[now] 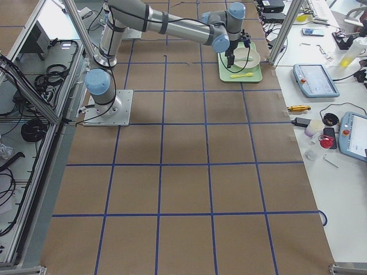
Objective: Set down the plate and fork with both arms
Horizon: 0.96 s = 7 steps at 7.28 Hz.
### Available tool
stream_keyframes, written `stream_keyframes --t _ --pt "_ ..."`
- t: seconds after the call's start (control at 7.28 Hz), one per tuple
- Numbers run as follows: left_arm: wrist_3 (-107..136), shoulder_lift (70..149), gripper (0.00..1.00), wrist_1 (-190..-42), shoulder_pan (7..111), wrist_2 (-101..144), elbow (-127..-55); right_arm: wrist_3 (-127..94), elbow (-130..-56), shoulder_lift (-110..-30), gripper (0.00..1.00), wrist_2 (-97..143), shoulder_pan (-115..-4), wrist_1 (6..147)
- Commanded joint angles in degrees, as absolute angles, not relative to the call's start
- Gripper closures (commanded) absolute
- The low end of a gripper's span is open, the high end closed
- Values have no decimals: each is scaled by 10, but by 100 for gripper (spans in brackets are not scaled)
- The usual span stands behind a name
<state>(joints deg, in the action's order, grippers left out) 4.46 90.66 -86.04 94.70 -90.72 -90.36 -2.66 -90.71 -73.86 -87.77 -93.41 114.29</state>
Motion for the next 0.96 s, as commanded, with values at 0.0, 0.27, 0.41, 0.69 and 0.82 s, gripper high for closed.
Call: stream_keyframes --t 0.0,0.27,0.41,0.69,0.82 --pt "43 904 0 -860 947 -908 -904 4 -946 -866 0 -879 -907 1030" --pt "43 899 0 -861 947 -909 -904 -2 -944 -928 0 -883 -908 988" --pt "43 899 0 -862 947 -909 -904 -2 -942 -931 0 -896 -906 987" --pt "44 898 0 -862 947 -908 -904 -2 -940 -929 0 -897 -908 983" --pt "44 899 0 -862 947 -908 -904 -2 -940 -929 0 -898 -908 983"
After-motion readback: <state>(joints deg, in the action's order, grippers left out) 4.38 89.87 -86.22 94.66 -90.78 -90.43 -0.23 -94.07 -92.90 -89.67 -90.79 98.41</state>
